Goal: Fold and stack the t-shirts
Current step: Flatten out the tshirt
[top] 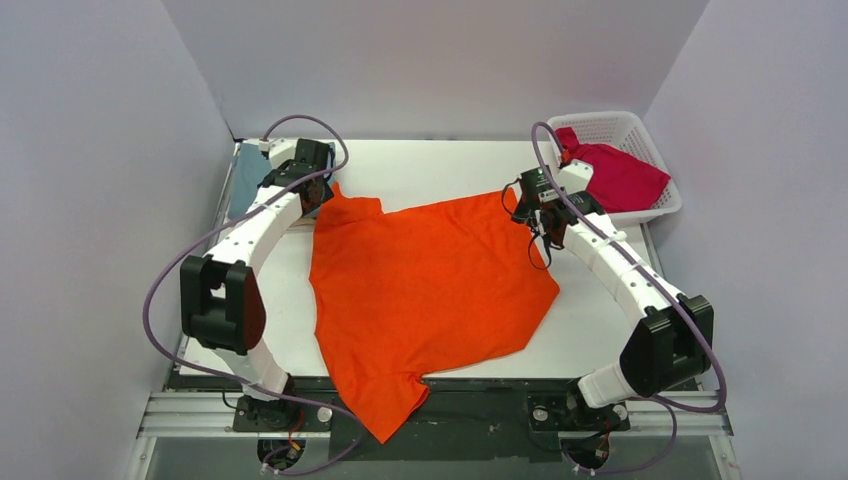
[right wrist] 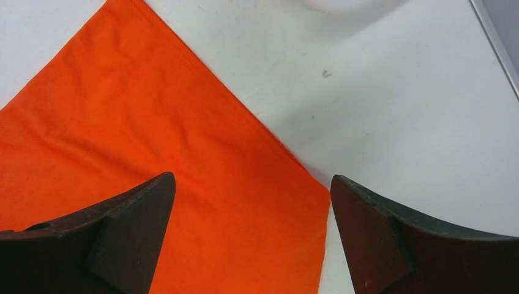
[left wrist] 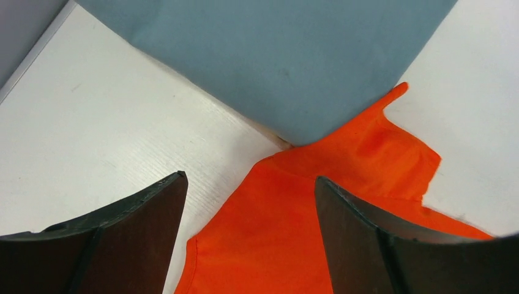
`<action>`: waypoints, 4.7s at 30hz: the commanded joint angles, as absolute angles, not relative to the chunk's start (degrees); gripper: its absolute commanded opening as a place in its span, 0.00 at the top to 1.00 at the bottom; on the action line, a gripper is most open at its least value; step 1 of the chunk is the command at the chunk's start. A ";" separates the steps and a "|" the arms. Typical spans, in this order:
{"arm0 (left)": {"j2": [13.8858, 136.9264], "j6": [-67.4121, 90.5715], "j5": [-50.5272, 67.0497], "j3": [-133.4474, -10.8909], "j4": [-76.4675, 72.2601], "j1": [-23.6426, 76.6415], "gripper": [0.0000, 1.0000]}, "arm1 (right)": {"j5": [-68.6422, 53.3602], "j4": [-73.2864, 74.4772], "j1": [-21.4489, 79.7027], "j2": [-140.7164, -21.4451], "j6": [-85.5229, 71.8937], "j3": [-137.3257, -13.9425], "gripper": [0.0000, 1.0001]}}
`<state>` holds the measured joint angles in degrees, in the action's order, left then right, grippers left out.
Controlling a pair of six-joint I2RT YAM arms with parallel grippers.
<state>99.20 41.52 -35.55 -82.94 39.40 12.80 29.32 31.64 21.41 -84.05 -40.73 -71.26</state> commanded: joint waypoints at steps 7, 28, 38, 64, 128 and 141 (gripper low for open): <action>87.27 42.24 -21.19 -72.09 32.91 16.13 0.12 | 11.34 23.27 20.15 -81.66 -37.87 -61.86 0.08; 89.65 43.97 -8.26 -48.97 22.61 26.64 0.11 | 8.68 20.43 13.23 -66.04 -42.06 -33.83 0.20; 95.78 42.52 -10.69 -53.12 22.01 25.17 0.11 | 4.44 14.41 13.24 -69.88 -47.09 -30.13 0.91; 77.81 45.27 -8.67 -46.17 28.08 25.44 0.11 | 16.42 42.98 39.61 -113.67 -45.49 -95.90 0.58; 78.28 42.84 -9.00 -47.33 28.88 25.75 0.10 | 24.29 55.84 18.97 -55.60 -48.17 -46.45 0.24; 89.23 41.28 -9.49 -62.41 28.84 21.46 0.10 | 6.57 25.78 19.32 -85.91 -37.71 -61.77 0.18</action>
<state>82.56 43.18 -9.74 -58.33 29.95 23.81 11.75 33.39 18.74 -75.99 -40.66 -57.65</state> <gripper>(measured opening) 0.898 0.810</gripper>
